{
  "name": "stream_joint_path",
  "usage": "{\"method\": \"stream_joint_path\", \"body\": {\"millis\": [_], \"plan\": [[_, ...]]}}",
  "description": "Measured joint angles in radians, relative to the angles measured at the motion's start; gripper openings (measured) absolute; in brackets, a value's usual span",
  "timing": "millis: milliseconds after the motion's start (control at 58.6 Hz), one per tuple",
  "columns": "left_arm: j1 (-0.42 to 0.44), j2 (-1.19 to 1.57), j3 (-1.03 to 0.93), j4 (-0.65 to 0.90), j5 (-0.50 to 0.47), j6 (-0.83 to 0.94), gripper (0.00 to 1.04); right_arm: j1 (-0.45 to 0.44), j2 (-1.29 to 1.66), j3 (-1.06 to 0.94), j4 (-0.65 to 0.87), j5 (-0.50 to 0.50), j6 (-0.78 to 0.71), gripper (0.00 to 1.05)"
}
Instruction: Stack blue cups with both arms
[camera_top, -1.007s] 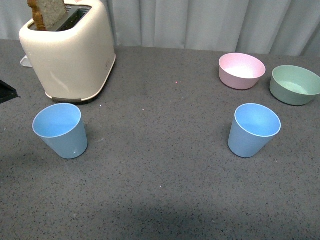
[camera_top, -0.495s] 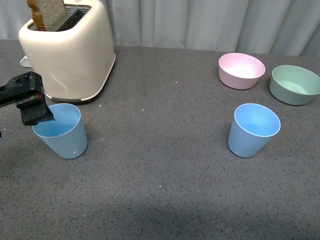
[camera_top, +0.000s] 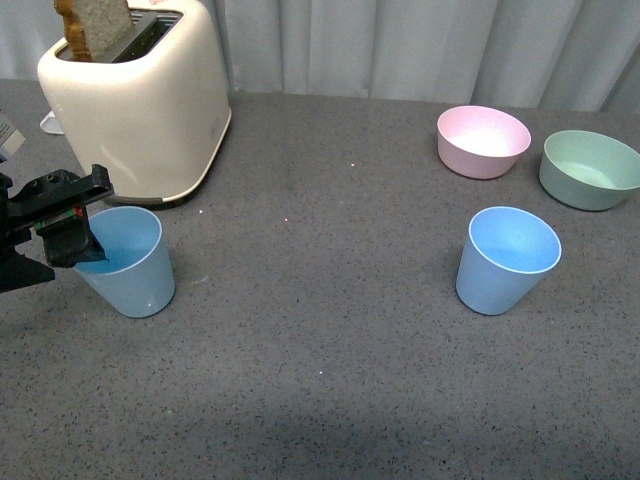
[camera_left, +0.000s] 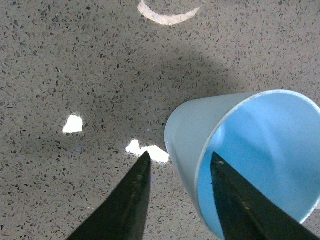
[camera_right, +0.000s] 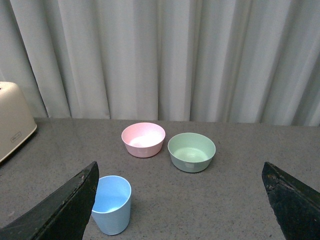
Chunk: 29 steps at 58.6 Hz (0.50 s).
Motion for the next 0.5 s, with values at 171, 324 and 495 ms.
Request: {"method": "stream_joint_path", "body": {"millis": [171, 324, 495], "plan": [[-0.022, -0.003, 0.014, -0.034, -0.022, 0.004, 0.04, 0.000, 0.000, 0.000, 0.000, 0.000, 0.000, 0.95], [-0.083, -0.006, 0.046, -0.068, -0.035, 0.001, 0.04, 0.000, 0.000, 0.000, 0.000, 0.000, 0.000, 0.95], [-0.198, 0.011, 0.134, -0.076, -0.063, -0.014, 0.04, 0.000, 0.000, 0.000, 0.000, 0.000, 0.000, 0.95]]}}
